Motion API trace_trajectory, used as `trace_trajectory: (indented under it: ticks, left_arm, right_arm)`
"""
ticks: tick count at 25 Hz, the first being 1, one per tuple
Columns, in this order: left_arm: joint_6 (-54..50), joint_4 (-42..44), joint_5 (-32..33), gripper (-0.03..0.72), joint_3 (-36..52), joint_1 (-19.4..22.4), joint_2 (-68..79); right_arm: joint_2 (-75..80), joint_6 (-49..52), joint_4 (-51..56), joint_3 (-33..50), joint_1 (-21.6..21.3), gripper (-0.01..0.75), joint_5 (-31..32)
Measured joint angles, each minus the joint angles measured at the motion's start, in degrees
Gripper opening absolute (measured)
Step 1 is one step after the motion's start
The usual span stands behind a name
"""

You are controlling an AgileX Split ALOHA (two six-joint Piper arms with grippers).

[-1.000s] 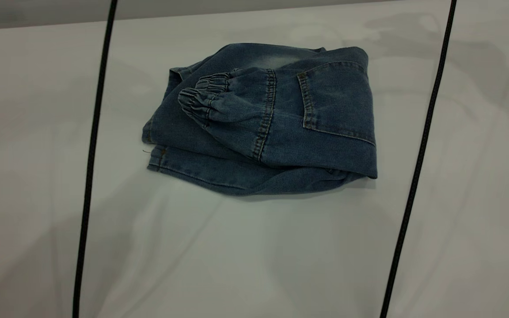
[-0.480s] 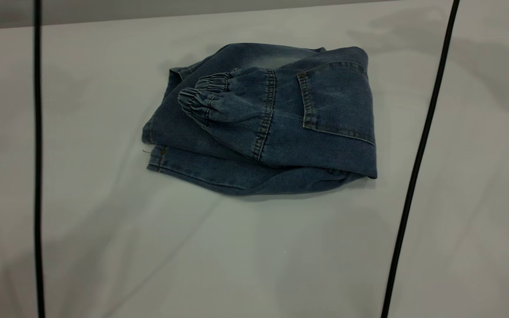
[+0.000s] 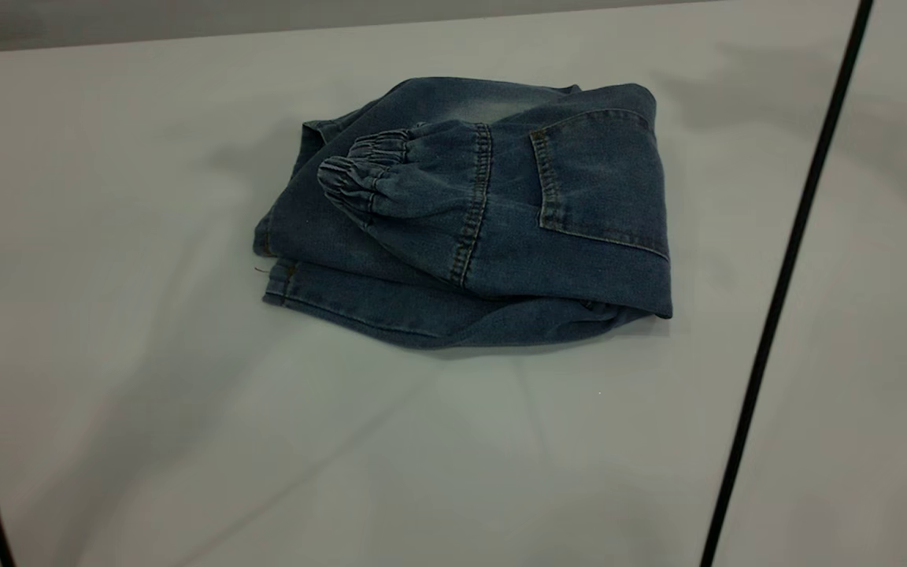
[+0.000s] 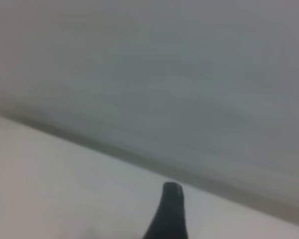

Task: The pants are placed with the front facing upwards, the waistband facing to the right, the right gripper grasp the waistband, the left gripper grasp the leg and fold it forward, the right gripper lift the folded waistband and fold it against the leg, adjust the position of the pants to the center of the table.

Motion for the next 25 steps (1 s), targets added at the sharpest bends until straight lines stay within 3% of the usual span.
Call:
trace_trajectory:
  ticks: [9,25]
  left_arm:
    - [-2.67,-0.25,-0.06,0.536,0.71,0.0,-11.8]
    - [-8.04,-0.52,-0.29,0.536,21.67,0.0,-34.3]
  right_arm:
    - [-11.09,1.6,-0.02,2.29,0.05,0.584,-0.06]
    - [-41.01,0.03,-0.24,31.12,0.05,0.584,-0.12]
